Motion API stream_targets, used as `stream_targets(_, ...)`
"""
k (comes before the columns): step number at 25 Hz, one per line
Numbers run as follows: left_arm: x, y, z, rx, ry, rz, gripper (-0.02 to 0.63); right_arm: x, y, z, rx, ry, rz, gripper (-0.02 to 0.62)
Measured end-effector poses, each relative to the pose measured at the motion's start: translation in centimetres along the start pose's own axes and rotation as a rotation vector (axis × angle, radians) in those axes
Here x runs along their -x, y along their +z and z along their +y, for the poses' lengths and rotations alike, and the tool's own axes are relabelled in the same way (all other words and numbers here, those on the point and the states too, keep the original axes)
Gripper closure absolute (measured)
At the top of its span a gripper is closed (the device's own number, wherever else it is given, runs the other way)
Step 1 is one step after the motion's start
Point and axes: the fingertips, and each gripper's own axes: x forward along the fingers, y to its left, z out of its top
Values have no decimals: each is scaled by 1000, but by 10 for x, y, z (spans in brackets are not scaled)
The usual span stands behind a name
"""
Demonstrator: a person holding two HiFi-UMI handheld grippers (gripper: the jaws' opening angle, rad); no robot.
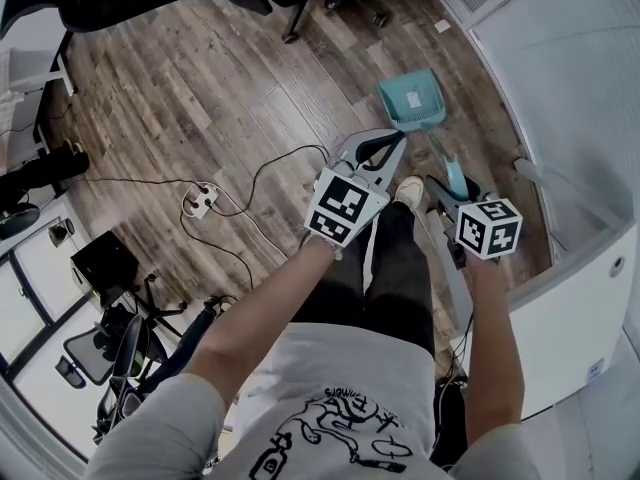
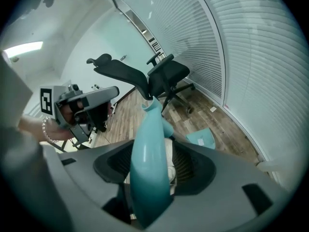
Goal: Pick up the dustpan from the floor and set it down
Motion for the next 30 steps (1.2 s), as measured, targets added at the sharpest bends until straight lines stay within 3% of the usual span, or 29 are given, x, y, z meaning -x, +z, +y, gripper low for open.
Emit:
stream_targets(8,4,2,3,-6,2,-4,612,0,-2,-11,33,-126,66,322)
stream_targets(21,11,5,5,-9,7,-5,612,8,7,-10,29,-131,46,321)
stream_targets(30,24,28,3,-13,6,-21,612,38,51,7,104,-163,-43,322)
